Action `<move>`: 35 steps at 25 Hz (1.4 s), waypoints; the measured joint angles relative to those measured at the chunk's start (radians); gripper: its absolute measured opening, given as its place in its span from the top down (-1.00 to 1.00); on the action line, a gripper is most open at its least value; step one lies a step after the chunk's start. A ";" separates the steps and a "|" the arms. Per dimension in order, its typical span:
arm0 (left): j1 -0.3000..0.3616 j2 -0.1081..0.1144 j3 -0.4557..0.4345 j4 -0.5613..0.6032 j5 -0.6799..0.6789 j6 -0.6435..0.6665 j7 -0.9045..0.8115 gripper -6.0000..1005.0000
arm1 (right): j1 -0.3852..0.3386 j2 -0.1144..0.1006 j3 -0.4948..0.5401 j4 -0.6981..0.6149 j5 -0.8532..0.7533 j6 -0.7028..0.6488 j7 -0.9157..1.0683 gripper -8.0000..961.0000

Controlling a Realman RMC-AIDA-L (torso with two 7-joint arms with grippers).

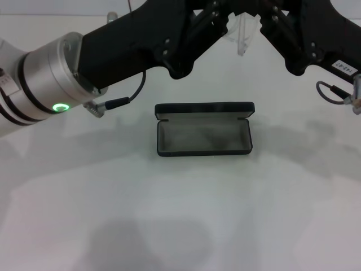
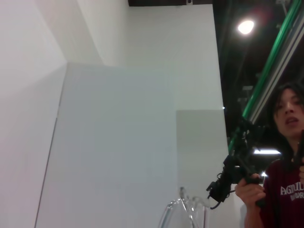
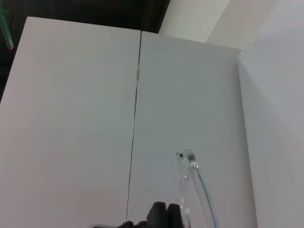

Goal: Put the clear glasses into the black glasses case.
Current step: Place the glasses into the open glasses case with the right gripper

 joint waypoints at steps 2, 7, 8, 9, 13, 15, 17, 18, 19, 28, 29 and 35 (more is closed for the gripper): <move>0.001 0.000 0.001 0.000 -0.003 -0.004 0.000 0.85 | 0.000 0.000 -0.005 0.000 0.000 0.000 0.000 0.87; 0.003 0.000 0.001 0.000 -0.004 -0.006 0.000 0.85 | 0.000 0.000 -0.014 0.000 0.000 0.000 0.000 0.87; 0.003 0.000 0.001 0.000 -0.004 -0.006 0.000 0.85 | 0.000 0.000 -0.014 0.000 0.001 0.000 0.000 0.87; 0.003 0.000 0.001 0.000 -0.004 -0.006 0.000 0.85 | 0.000 0.000 -0.014 0.000 0.001 0.000 0.000 0.87; 0.003 0.000 0.001 0.000 -0.004 -0.006 0.000 0.85 | -0.001 0.000 -0.014 0.000 0.001 0.001 0.000 0.87; 0.003 0.000 0.000 0.000 -0.004 -0.005 -0.002 0.85 | -0.001 0.000 -0.013 0.000 0.001 0.002 0.000 0.87; 0.005 0.001 0.000 0.000 -0.004 -0.002 -0.005 0.85 | -0.004 0.000 -0.009 0.000 0.003 0.002 0.000 0.87; 0.007 0.001 0.000 0.000 -0.005 0.000 -0.006 0.85 | -0.006 0.000 -0.006 0.000 0.005 0.002 0.000 0.87; 0.009 0.002 0.000 0.000 -0.005 0.005 -0.008 0.85 | -0.007 0.000 -0.003 0.000 0.006 0.002 -0.001 0.87; 0.042 0.013 -0.005 0.002 0.004 0.053 -0.020 0.85 | -0.026 -0.006 0.047 -0.012 0.009 -0.009 -0.001 0.87; 0.053 0.017 -0.008 0.005 0.004 0.056 -0.021 0.85 | -0.033 -0.009 0.052 -0.024 0.009 -0.009 0.005 0.87; 0.130 0.078 -0.115 0.036 0.007 0.109 -0.044 0.85 | -0.158 -0.069 0.076 -0.289 -0.099 0.051 0.194 0.87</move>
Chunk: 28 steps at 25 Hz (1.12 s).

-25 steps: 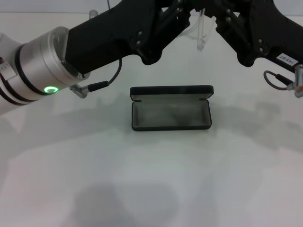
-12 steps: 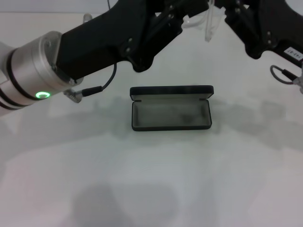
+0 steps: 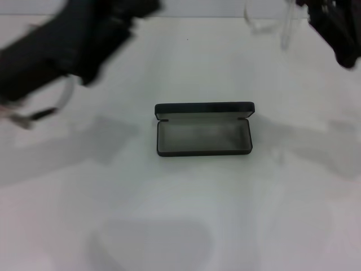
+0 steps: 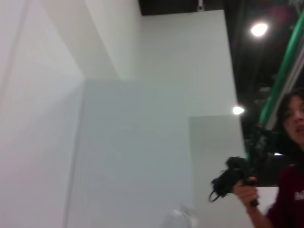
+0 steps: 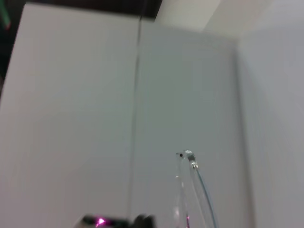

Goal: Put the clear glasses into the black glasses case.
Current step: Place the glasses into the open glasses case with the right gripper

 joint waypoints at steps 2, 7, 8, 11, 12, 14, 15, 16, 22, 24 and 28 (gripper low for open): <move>0.022 0.026 -0.043 0.009 0.000 0.009 -0.022 0.85 | -0.059 -0.022 0.028 -0.176 -0.117 0.030 0.133 0.87; 0.075 0.091 -0.142 0.012 0.011 0.034 -0.069 0.85 | -0.181 0.025 0.109 -0.853 -0.786 0.122 0.758 0.87; 0.075 0.091 -0.142 0.012 0.011 0.034 -0.069 0.85 | -0.181 0.025 0.109 -0.853 -0.786 0.122 0.758 0.87; 0.088 0.095 -0.188 0.012 0.022 0.035 -0.071 0.85 | -0.185 0.046 0.006 -1.104 -1.129 0.139 1.021 0.86; 0.092 0.095 -0.198 0.012 0.025 0.035 -0.071 0.85 | -0.178 0.046 -0.050 -1.161 -1.222 0.143 1.081 0.86; 0.097 0.091 -0.216 0.012 0.034 0.035 -0.069 0.85 | -0.150 0.047 -0.149 -1.205 -1.331 0.158 1.151 0.86; 0.096 0.087 -0.222 0.012 0.040 0.035 -0.069 0.85 | -0.139 0.048 -0.191 -1.206 -1.371 0.171 1.175 0.86; 0.095 0.083 -0.226 0.012 0.046 0.035 -0.069 0.85 | -0.127 0.050 -0.234 -1.207 -1.414 0.191 1.196 0.86; 0.089 0.063 -0.230 0.010 0.055 0.035 -0.067 0.85 | -0.066 0.055 -0.446 -1.201 -1.691 0.289 1.308 0.86; 0.085 0.061 -0.230 0.007 0.056 0.035 -0.064 0.85 | -0.058 0.055 -0.511 -1.191 -1.779 0.315 1.332 0.86; 0.082 0.058 -0.230 0.005 0.056 0.035 -0.063 0.85 | -0.051 0.057 -0.631 -1.143 -1.923 0.391 1.358 0.86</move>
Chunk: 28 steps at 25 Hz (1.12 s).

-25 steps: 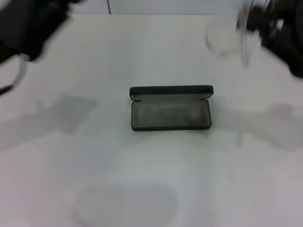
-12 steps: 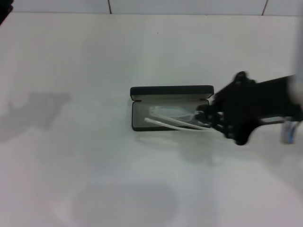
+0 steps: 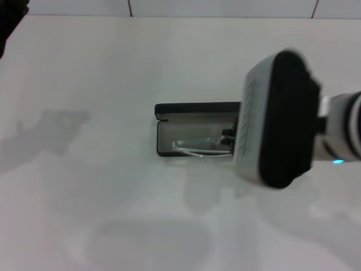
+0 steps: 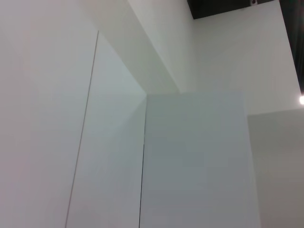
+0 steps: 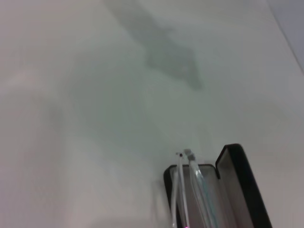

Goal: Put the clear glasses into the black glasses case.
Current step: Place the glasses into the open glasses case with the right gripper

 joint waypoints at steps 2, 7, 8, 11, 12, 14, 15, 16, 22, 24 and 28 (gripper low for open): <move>0.000 -0.003 -0.001 0.000 -0.001 -0.001 0.000 0.85 | 0.006 0.001 -0.052 0.031 -0.054 0.041 0.011 0.86; -0.009 -0.020 -0.020 -0.001 0.001 -0.005 0.000 0.85 | 0.016 0.004 -0.142 0.122 -0.163 0.159 0.031 0.86; -0.014 -0.022 -0.022 -0.002 0.003 -0.005 -0.001 0.85 | 0.016 0.004 -0.144 0.128 -0.165 0.168 0.030 0.86; -0.021 -0.024 -0.022 -0.003 0.009 -0.005 -0.004 0.85 | 0.017 0.004 -0.155 0.165 -0.184 0.233 0.028 0.86; -0.022 -0.024 -0.023 -0.003 0.011 -0.006 -0.005 0.85 | 0.017 0.004 -0.159 0.173 -0.189 0.254 0.028 0.86; -0.023 -0.025 -0.023 -0.004 0.016 -0.006 -0.004 0.85 | 0.016 0.004 -0.164 0.181 -0.192 0.278 0.028 0.86; -0.023 -0.026 -0.023 -0.005 0.017 -0.006 -0.003 0.85 | 0.016 0.004 -0.166 0.188 -0.192 0.292 0.028 0.86; -0.024 -0.027 -0.023 -0.009 0.019 -0.006 -0.001 0.85 | 0.016 0.004 -0.167 0.201 -0.193 0.312 0.028 0.86; -0.024 -0.030 -0.023 -0.016 0.020 -0.007 0.000 0.85 | 0.019 0.004 -0.169 0.242 -0.210 0.351 0.027 0.86; -0.021 -0.033 -0.023 -0.016 0.020 -0.007 0.001 0.85 | 0.021 0.004 -0.169 0.256 -0.211 0.360 0.027 0.86; -0.021 -0.037 -0.024 -0.016 0.020 -0.008 0.002 0.85 | 0.026 0.004 -0.170 0.281 -0.212 0.370 0.027 0.86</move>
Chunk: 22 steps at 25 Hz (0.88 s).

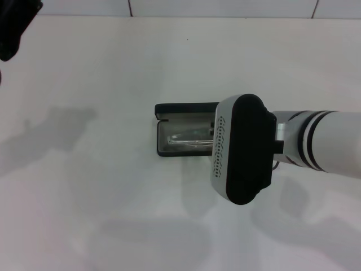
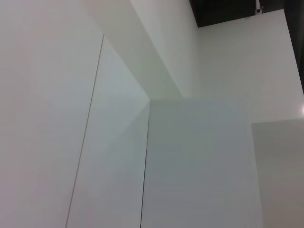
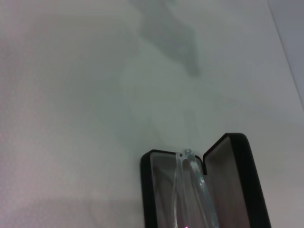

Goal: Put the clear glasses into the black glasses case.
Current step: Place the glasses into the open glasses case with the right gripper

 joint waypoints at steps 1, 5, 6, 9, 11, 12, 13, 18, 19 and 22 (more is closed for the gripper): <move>0.000 -0.001 0.000 0.000 0.000 0.000 0.000 0.85 | 0.000 0.000 0.000 0.004 0.000 0.004 0.000 0.86; -0.001 -0.003 0.000 0.000 0.000 0.000 0.000 0.85 | 0.003 0.000 -0.003 0.027 0.000 0.028 0.000 0.86; -0.001 -0.004 0.000 0.000 0.000 0.000 0.000 0.85 | 0.004 0.000 -0.003 0.032 0.000 0.033 0.000 0.86; 0.000 -0.005 0.000 0.000 0.000 0.000 0.000 0.85 | 0.008 0.000 -0.004 0.045 0.004 0.040 0.000 0.86; 0.001 -0.006 0.000 0.001 0.000 0.000 0.000 0.85 | 0.012 0.000 -0.004 0.052 0.006 0.042 0.000 0.86; 0.001 -0.007 0.000 0.001 0.000 0.000 0.000 0.85 | 0.014 0.000 -0.004 0.056 0.008 0.043 0.000 0.86; 0.001 -0.008 0.000 0.001 0.000 0.000 0.000 0.85 | 0.016 0.001 -0.005 0.060 0.008 0.045 0.000 0.86; 0.005 -0.010 0.000 0.001 0.000 0.000 0.000 0.84 | 0.027 0.008 -0.006 0.085 0.003 0.054 0.003 0.85; 0.005 -0.010 0.000 0.001 0.000 0.000 0.000 0.84 | 0.028 0.010 -0.006 0.089 0.002 0.057 0.004 0.85; 0.006 -0.011 0.000 0.001 0.000 0.000 0.000 0.84 | 0.029 0.011 -0.008 0.093 0.001 0.064 0.004 0.85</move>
